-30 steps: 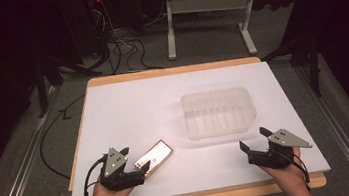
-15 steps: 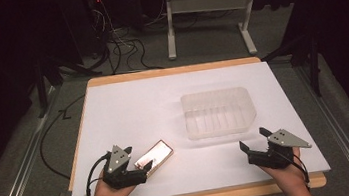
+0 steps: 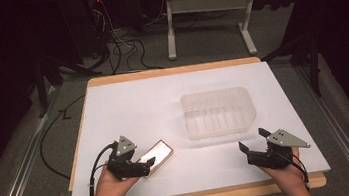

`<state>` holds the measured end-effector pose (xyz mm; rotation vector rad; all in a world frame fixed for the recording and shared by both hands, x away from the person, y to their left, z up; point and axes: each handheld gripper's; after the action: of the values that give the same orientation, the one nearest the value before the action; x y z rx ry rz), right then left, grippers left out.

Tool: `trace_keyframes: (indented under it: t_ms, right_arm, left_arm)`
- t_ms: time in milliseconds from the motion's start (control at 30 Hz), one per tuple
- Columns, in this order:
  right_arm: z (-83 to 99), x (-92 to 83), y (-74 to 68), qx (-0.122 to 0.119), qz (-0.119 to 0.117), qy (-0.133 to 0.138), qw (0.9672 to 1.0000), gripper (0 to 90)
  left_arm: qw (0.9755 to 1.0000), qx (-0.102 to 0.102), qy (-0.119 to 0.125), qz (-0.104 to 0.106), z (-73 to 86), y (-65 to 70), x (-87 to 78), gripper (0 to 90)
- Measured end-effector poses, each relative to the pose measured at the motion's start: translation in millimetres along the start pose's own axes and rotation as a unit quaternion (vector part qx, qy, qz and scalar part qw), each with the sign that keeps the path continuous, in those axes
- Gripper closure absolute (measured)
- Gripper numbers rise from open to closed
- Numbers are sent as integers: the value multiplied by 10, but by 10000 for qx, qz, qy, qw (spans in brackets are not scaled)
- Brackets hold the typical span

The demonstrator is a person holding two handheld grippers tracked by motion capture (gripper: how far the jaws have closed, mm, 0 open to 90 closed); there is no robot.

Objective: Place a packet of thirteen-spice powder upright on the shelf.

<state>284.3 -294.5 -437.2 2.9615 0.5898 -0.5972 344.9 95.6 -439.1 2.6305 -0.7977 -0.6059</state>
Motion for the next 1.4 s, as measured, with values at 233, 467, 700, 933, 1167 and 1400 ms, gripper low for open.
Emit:
trace_keyframes:
  t_ms: [233,467,700,933,1167,1400]
  right_arm:
    - [1,7,-8,-31,-22,-8,10000,146]
    - [8,19,13,-20,-23,-49,10000,148]
    - [11,21,11,-3,-46,-65,10000,149]
    - [12,27,15,-19,-45,-69,10000,150]
    - [14,28,18,-8,-44,-86,10000,150]
    - [13,28,17,-2,-52,-96,9999,151]
  left_arm:
    - [9986,168,-481,-142,-7,13,116,152]
    - [9951,375,-879,-259,2,37,189,154]
    - [9877,574,-1426,-275,60,31,272,151]
    - [9793,700,-1859,-387,54,38,366,153]
    - [9693,811,-2274,-472,101,74,458,153]
    - [9583,946,-2634,-580,120,103,556,190]
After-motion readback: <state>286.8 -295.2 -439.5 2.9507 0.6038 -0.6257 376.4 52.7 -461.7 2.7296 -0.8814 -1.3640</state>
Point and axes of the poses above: each handheld gripper's, and its own axes: x roughly forward along the jaws, z roughly out of its underside, y roughly to its right, and after that the axes turned 3 degrees about y, right-handed
